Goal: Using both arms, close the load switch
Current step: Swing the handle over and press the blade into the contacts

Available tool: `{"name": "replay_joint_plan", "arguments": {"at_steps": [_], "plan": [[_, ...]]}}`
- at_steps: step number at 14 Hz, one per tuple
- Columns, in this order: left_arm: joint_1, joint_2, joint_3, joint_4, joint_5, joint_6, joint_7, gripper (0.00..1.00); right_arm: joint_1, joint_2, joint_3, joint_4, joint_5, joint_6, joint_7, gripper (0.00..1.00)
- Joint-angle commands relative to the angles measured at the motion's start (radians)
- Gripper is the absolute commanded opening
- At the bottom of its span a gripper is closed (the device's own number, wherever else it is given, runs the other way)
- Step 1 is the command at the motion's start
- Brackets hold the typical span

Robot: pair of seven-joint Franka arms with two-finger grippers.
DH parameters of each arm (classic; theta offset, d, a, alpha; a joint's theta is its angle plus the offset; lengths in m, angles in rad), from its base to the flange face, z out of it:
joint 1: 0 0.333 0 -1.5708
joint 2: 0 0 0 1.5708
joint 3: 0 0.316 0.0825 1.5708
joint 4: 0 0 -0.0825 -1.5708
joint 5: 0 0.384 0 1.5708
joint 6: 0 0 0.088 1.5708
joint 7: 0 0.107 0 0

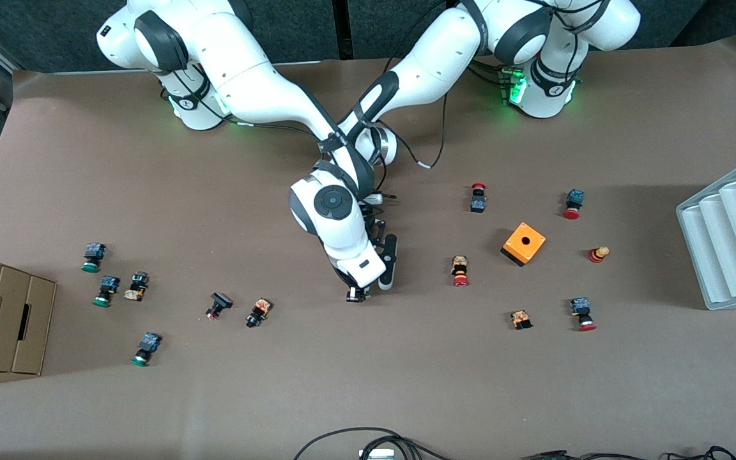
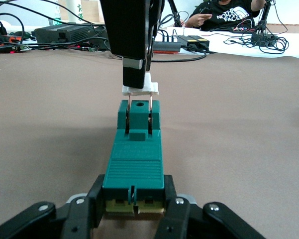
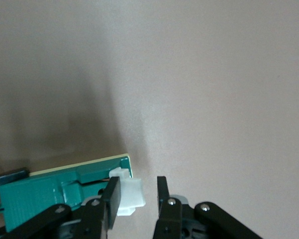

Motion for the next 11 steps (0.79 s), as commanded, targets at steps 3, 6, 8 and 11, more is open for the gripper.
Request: {"name": "replay_joint_plan", "arguments": {"at_steps": [3,6,8,11], "plan": [[-0.007,0.020,0.009,0.010,0.011,0.009,-0.001,0.32,-0.019,0.038,-0.002,0.040,-0.021,0.027,0.016,0.37],[-0.007,0.020,0.009,0.010,0.011,0.009,-0.001,0.32,-0.021,0.041,-0.002,0.040,-0.021,0.035,0.016,0.37],[-0.007,0.020,0.009,0.010,0.011,0.009,-0.001,0.32,-0.021,0.046,-0.002,0.040,-0.021,0.044,0.016,0.37],[-0.007,0.020,0.009,0.010,0.011,0.009,0.001,0.32,-0.021,0.050,-0.002,0.040,-0.021,0.047,0.016,0.37]]}}
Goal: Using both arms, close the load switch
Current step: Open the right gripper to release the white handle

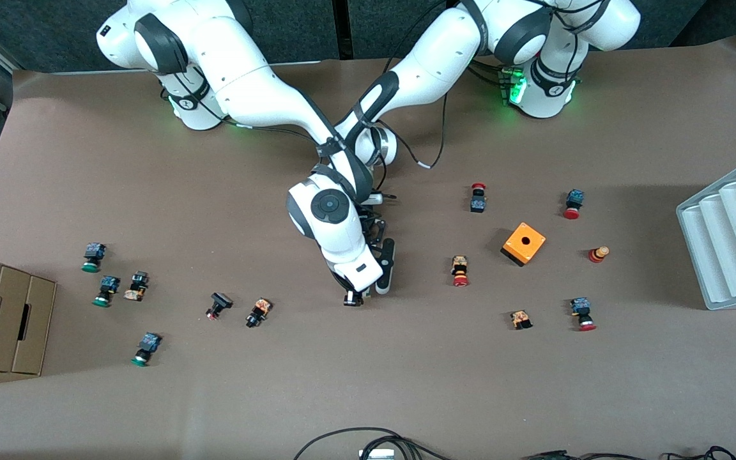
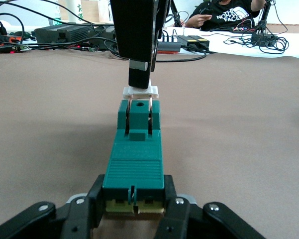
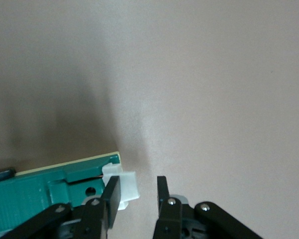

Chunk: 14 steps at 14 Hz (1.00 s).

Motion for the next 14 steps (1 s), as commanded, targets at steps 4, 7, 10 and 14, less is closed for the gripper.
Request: {"name": "replay_joint_plan", "arguments": {"at_steps": [4,7,10,14], "plan": [[-0.007,0.020,0.009,0.010,0.011,0.009,-0.001,0.32,-0.010,0.043,-0.002,0.034,-0.021,0.035,0.016,0.37],[-0.007,0.020,0.009,0.009,0.011,0.009,-0.001,0.32,-0.010,0.043,-0.002,0.034,-0.021,0.038,0.016,0.37],[-0.007,0.020,0.009,0.009,0.011,0.009,-0.001,0.32,-0.011,0.043,-0.002,0.033,-0.021,0.038,0.016,0.37],[-0.007,0.020,0.009,0.009,0.011,0.009,-0.001,0.32,-0.010,0.008,0.001,0.033,0.011,0.024,0.024,1.00]]}}
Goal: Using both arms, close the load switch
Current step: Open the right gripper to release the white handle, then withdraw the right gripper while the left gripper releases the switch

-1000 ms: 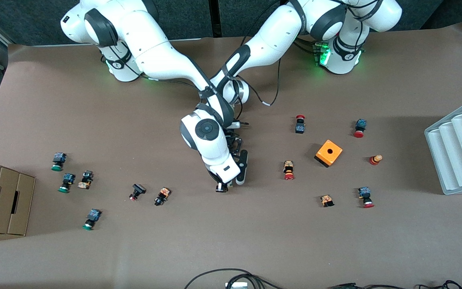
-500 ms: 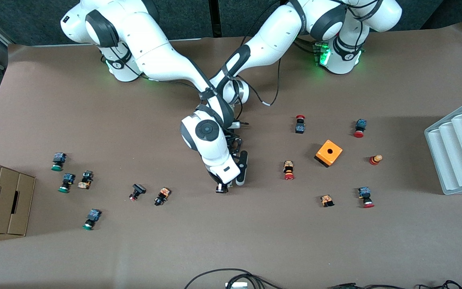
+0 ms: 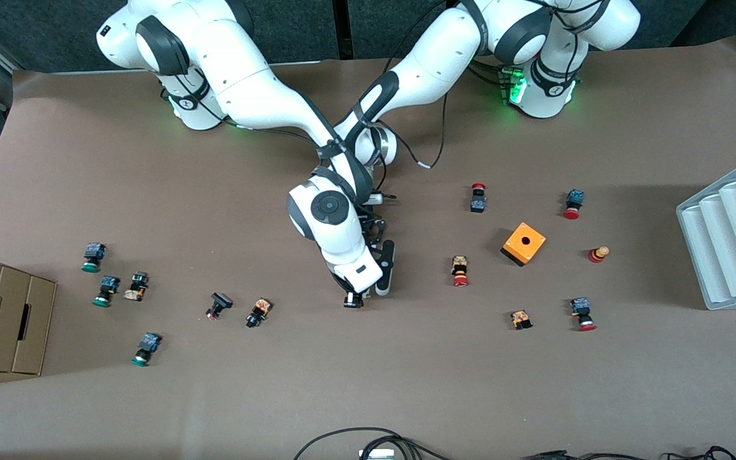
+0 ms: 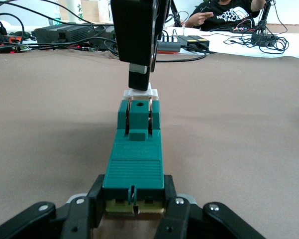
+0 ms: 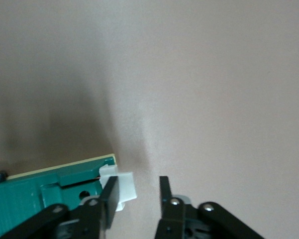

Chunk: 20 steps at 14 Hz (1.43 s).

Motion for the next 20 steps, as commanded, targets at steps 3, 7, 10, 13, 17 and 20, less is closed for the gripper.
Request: {"name": "replay_joint_plan", "arguments": {"at_steps": [3,7,10,13,17,20], "plan": [[-0.007,0.020,0.009,0.009,0.011,0.009,-0.001,0.32,-0.005,-0.055,0.000,0.024,0.030,-0.052,0.027,1.00],[-0.007,0.019,0.007,0.012,0.010,0.011,-0.002,0.67,-0.026,-0.107,0.000,0.024,0.051,-0.082,0.068,1.00],[-0.008,0.014,0.007,0.015,0.008,0.011,0.001,1.00,-0.037,-0.169,-0.003,0.024,0.077,-0.161,0.184,1.00],[-0.007,0.008,0.006,0.015,0.001,0.017,0.001,1.00,-0.051,-0.230,-0.026,0.023,0.076,-0.231,0.319,1.00],[-0.011,-0.013,0.001,0.009,-0.060,0.017,0.042,1.00,-0.052,-0.308,-0.104,0.007,0.076,-0.297,0.366,1.00],[-0.011,-0.064,-0.003,0.013,-0.224,0.018,0.275,1.00,-0.098,-0.356,-0.132,0.006,0.122,-0.381,0.367,1.00]]}}
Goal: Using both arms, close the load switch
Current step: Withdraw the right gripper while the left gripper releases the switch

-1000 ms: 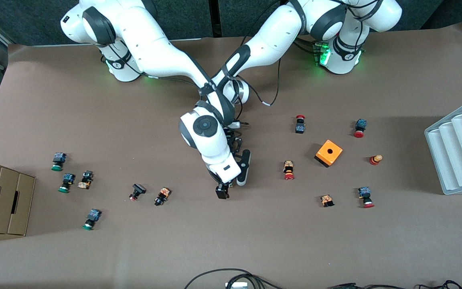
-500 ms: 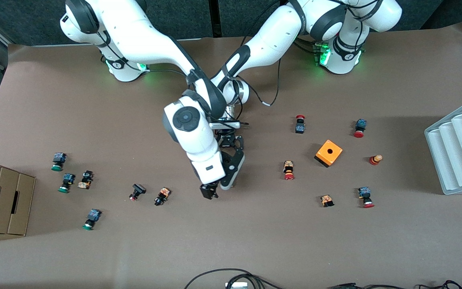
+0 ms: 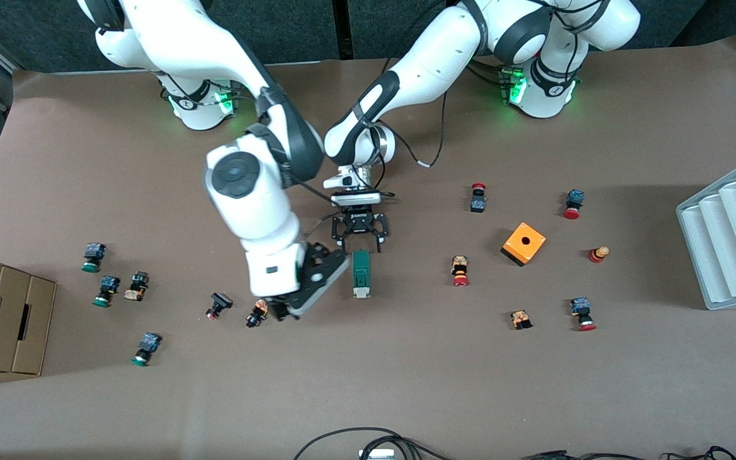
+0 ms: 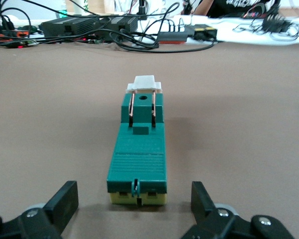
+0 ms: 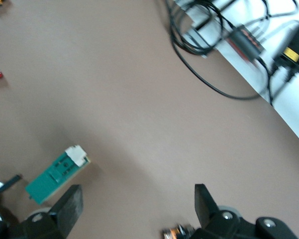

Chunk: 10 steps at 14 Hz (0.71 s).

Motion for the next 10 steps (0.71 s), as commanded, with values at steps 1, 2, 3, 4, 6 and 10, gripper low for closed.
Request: {"name": "replay_joint_plan", "arguments": {"at_steps": [1,2,3,4,6,10], "plan": [[-0.006,-0.069,0.002,-0.004,-0.133,0.012,0.200,1.00,-0.057,-0.063,-0.002,-0.025,0.095,-0.088,0.004,1.00],[-0.006,-0.087,0.002,-0.004,-0.187,0.012,0.259,1.00,-0.086,-0.071,-0.002,-0.023,0.150,-0.120,0.006,1.00],[-0.005,-0.104,0.002,-0.004,-0.232,0.012,0.321,1.00,-0.115,-0.077,-0.002,-0.023,0.208,-0.149,0.012,1.00],[-0.001,-0.122,0.002,-0.004,-0.274,0.012,0.389,1.00,-0.140,-0.080,-0.004,-0.021,0.256,-0.183,0.015,1.00],[0.002,-0.145,0.002,0.005,-0.356,0.012,0.518,1.00,-0.181,-0.099,-0.004,-0.018,0.273,-0.231,0.016,1.00],[0.021,-0.202,0.002,0.009,-0.506,0.011,0.806,1.00,-0.261,-0.108,-0.016,-0.015,0.261,-0.324,0.015,1.00]]}}
